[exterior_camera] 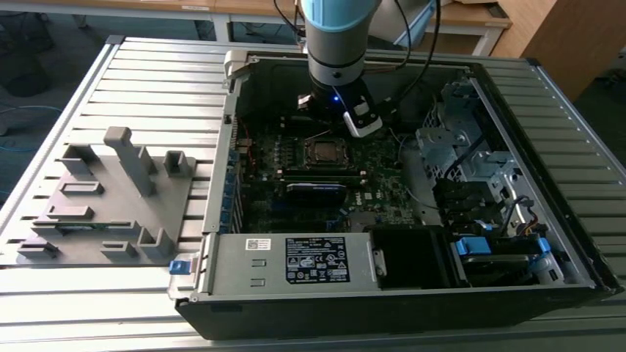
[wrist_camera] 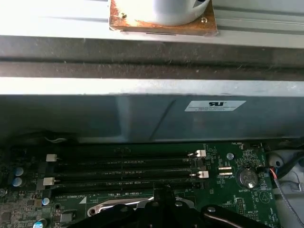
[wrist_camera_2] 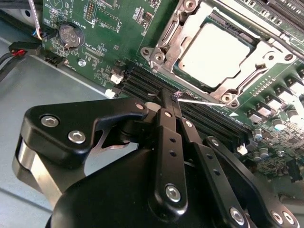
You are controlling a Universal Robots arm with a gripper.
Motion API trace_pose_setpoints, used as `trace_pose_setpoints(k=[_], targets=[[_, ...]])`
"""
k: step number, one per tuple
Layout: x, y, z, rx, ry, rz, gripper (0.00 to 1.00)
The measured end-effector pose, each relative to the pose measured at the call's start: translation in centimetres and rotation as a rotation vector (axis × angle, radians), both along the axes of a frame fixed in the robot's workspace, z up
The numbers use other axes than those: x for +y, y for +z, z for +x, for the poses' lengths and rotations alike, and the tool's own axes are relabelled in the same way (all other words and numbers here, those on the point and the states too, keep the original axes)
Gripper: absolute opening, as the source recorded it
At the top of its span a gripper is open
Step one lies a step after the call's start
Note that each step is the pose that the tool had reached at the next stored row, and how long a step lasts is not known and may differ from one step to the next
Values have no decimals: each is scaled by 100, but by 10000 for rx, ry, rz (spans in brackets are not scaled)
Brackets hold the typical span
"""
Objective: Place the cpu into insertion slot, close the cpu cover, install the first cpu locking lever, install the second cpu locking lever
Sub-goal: 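Install the first cpu locking lever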
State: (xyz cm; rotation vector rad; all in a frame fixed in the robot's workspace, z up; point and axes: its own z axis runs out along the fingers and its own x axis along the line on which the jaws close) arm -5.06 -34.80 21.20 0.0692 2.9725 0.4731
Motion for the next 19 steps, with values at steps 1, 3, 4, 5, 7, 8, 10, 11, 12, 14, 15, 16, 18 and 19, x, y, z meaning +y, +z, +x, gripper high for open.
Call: trace_pose_setpoints(k=[1,3,4,5,7,8,10,11,12,14,15,16,18,19], targets=[[0,-6,-5,-19,0,0,10],[0,-16,-14,-57,-1,-3,10],[1,-20,-17,-72,0,-5,10],[3,-23,-19,-80,-3,-6,10],[11,-27,-26,-90,-14,-9,10],[18,-30,-30,-94,-19,-8,10],[37,-31,-35,-97,-25,-11,10],[47,-32,-37,-101,-27,-12,10],[54,-32,-38,-102,-28,-21,10],[64,-33,-39,-114,-30,-44,10],[65,-33,-39,-123,-31,-61,10],[65,-35,-39,-132,-37,-76,10],[65,-44,-39,-157,-57,-99,10],[65,-51,-39,-178,-67,-106,10]])
